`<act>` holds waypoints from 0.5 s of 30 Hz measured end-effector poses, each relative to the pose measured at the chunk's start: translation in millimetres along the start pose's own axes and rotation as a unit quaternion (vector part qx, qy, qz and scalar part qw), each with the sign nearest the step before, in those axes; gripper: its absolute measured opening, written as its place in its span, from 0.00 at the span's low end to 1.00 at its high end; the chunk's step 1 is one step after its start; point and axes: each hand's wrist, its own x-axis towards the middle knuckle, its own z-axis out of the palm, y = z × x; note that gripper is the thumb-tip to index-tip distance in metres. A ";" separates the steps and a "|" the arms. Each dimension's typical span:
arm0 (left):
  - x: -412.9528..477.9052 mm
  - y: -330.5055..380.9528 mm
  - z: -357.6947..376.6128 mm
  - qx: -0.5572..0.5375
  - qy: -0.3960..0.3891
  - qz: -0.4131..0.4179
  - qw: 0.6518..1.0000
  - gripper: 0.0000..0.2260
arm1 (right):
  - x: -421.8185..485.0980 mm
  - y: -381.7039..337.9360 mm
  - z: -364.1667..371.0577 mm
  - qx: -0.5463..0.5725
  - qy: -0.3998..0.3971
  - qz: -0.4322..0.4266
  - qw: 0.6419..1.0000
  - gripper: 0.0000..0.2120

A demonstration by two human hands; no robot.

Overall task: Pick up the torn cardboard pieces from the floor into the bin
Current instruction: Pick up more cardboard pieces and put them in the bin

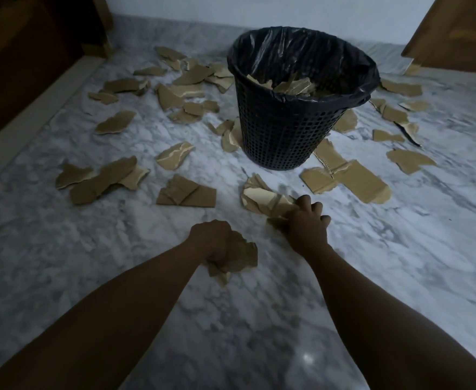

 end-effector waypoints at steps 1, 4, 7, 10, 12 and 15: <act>-2.5 -0.3 1.1 -0.003 0.009 0.003 1.000 0.26 | -5.5 1.4 1.3 -0.023 0.004 -0.012 1.000 0.22; -7.6 -2.7 5.1 -0.013 0.020 0.011 1.000 0.26 | -18.5 7.6 -1.9 0.012 -0.016 -0.034 0.999 0.14; -6.0 -12.9 0.6 -0.049 -0.010 0.019 0.999 0.23 | -27.0 7.4 -18.8 0.211 -0.042 -0.050 0.975 0.14; -2.2 -31.4 -13.2 -0.047 -0.027 0.031 0.998 0.19 | -23.0 -1.9 -34.2 0.294 -0.046 -0.042 0.954 0.21; -2.4 -45.9 -24.5 -0.011 0.010 0.021 1.000 0.19 | -10.6 -7.4 -36.2 0.287 -0.081 -0.028 0.954 0.32; -0.1 -68.2 -35.3 0.041 0.116 -0.001 0.992 0.33 | 9.5 -18.2 -36.4 0.163 -0.112 0.007 0.980 0.24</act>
